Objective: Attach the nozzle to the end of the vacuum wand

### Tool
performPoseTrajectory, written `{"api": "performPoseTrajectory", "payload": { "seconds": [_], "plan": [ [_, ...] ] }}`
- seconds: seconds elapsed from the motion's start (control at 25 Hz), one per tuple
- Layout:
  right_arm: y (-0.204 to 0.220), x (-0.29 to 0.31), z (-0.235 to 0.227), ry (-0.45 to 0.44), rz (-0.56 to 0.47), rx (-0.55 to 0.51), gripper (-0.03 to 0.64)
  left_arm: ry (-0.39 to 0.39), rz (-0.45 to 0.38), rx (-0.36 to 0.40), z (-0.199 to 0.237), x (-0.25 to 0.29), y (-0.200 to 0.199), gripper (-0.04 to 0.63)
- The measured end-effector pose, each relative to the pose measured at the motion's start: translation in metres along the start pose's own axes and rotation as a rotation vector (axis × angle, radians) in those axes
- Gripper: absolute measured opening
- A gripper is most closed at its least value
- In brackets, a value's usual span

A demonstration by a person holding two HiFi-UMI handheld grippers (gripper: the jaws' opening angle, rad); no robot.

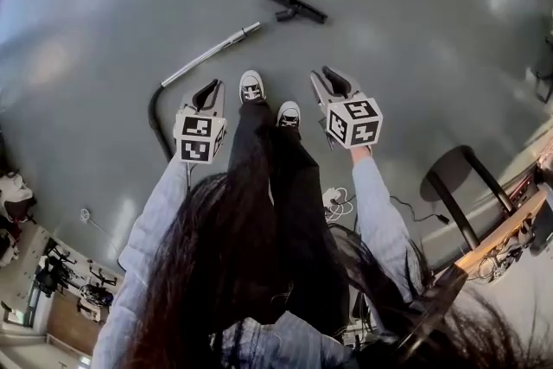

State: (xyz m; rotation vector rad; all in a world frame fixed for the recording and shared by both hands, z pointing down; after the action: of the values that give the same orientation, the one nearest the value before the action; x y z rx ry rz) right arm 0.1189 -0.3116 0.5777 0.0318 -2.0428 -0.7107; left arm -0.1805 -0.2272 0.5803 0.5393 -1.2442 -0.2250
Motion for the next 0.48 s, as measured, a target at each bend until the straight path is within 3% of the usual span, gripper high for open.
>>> {"api": "performPoseTrajectory", "payload": {
  "seconds": [0.32, 0.48],
  "plan": [
    [0.007, 0.079, -0.028, 0.027, 0.085, -0.074, 0.126, 0.090, 0.056, 0.204, 0.039, 0.087, 0.012, 0.008],
    [0.021, 0.117, -0.046, 0.008, 0.108, -0.172, 0.166, 0.114, 0.121, 0.242, 0.043, 0.130, 0.041, 0.015]
  ]
}}
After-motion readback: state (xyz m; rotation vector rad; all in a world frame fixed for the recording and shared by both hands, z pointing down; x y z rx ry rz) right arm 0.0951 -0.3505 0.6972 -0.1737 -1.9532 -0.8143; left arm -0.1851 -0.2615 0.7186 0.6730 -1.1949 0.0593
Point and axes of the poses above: the fingertips, and each gripper's own axes: x forward along the fingers, z to its left, y out of its underside, the point moved 10 cm from there along -x, backward along the fingers, and after that the axes turned 1 degree about x, right-handed, at the moved point
